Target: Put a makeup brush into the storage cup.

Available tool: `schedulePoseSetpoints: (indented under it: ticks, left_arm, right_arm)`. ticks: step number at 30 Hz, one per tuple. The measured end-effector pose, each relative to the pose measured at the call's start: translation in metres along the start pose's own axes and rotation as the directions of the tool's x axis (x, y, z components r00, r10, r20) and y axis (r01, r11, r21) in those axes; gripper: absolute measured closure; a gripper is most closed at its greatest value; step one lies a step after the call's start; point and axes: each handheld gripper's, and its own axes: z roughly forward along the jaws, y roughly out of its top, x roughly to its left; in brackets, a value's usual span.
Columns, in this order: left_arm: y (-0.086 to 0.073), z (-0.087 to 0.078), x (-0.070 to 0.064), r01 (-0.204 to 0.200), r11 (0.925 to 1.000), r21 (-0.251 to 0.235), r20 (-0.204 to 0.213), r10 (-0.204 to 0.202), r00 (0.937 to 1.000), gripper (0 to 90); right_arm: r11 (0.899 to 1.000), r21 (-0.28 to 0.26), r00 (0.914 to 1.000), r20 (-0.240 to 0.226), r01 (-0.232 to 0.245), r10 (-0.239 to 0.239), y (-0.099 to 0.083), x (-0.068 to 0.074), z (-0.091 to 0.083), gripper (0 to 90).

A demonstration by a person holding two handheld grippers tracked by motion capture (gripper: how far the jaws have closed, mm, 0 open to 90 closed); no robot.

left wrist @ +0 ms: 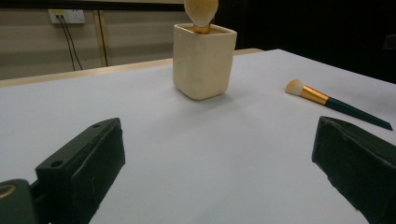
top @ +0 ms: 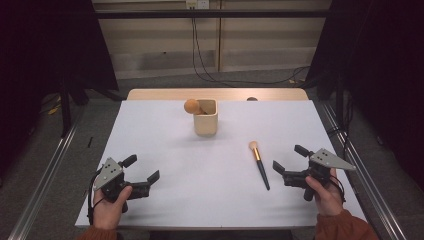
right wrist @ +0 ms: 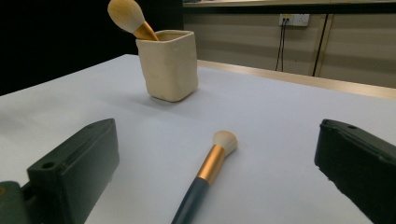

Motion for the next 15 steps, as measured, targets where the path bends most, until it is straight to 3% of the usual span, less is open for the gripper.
schedulePoseSetpoints:
  ticks: [7, 15]
  left_arm:
    - [0.000, 0.000, 0.003, -0.015, 0.9999, 0.001, -0.010, 0.015, 0.9998, 2.6]
    - [0.000, -0.001, 0.005, 0.008, 0.9999, -0.009, -0.015, -0.008, 0.9999, 2.6]
  right_arm:
    - [0.999, 0.041, 0.9999, -0.003, -0.016, 0.016, 0.006, -0.001, 0.014, 1.0]
    - [0.997, 0.082, 0.9997, -0.024, -0.005, 0.007, 0.013, 0.000, 0.032, 0.9]
